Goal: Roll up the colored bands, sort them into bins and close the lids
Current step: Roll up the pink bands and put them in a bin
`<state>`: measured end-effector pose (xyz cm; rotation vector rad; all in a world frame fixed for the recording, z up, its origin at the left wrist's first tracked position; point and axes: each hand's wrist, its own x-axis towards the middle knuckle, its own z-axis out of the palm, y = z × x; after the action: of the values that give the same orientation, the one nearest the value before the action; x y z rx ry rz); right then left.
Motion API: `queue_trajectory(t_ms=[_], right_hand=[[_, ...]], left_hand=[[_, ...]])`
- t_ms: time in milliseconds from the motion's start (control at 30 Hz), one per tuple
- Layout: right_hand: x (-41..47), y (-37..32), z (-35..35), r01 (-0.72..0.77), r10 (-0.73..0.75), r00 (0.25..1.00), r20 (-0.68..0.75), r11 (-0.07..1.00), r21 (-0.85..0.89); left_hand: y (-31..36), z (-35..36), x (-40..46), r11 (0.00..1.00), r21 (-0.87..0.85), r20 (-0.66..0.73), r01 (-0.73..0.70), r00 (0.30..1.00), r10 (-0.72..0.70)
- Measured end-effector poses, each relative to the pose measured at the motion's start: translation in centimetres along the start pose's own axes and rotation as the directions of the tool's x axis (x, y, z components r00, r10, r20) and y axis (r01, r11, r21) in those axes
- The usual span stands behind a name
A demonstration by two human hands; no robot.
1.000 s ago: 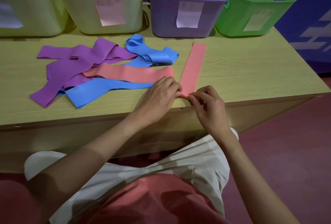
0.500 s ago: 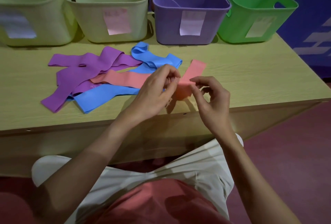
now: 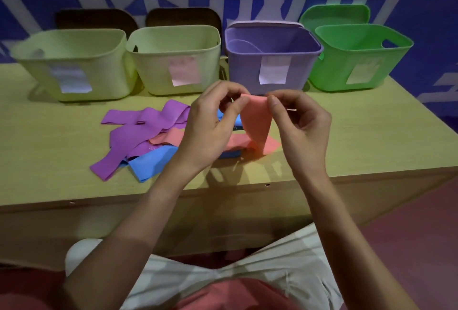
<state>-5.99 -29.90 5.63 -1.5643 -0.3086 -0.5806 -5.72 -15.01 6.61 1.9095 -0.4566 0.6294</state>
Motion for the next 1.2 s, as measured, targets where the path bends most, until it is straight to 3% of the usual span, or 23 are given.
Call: queue_trajectory(t_ms=[233, 400, 500, 633, 800, 900, 1200], right_hand=[[1.1, -0.7, 1.2, -0.017, -0.003, 0.978, 0.209, 0.995, 0.095], [1.3, -0.9, 2.0, 0.026, -0.040, 0.978, 0.204, 0.997, 0.073], [1.4, -1.4, 2.5, 0.015, -0.035, 0.976, 0.217, 0.995, 0.095], [1.7, -2.6, 3.0, -0.108, 0.071, 0.976, 0.207, 0.979, 0.171], [2.2, -3.5, 3.4, -0.181, 0.124, 0.964, 0.235, 0.954, 0.240], [2.2, -3.8, 3.5, -0.140, 0.077, 0.969, 0.234, 0.955, 0.263], [1.9, -3.3, 3.9, 0.104, -0.138, 0.960, 0.245, 0.984, 0.143]], left_hand=[[-0.3, -1.7, 0.1, 0.995, -0.012, -0.090, 0.101, 0.991, -0.101], [0.0, -2.7, -0.2, 0.984, -0.064, -0.088, 0.168, 0.981, -0.173], [0.2, -3.5, -0.4, 0.986, -0.036, -0.097, 0.165, 0.981, -0.168], [0.7, -4.5, -0.5, 0.991, -0.023, -0.147, 0.130, 0.980, -0.131], [2.0, -5.4, -0.3, 0.999, -0.052, -0.186, -0.004, 0.983, -0.006], [2.3, -5.6, -0.1, 0.998, 0.000, -0.193, -0.068, 0.979, 0.067], [1.7, -5.6, -0.2, 0.996, -0.071, -0.211, 0.051, 0.975, -0.065]])
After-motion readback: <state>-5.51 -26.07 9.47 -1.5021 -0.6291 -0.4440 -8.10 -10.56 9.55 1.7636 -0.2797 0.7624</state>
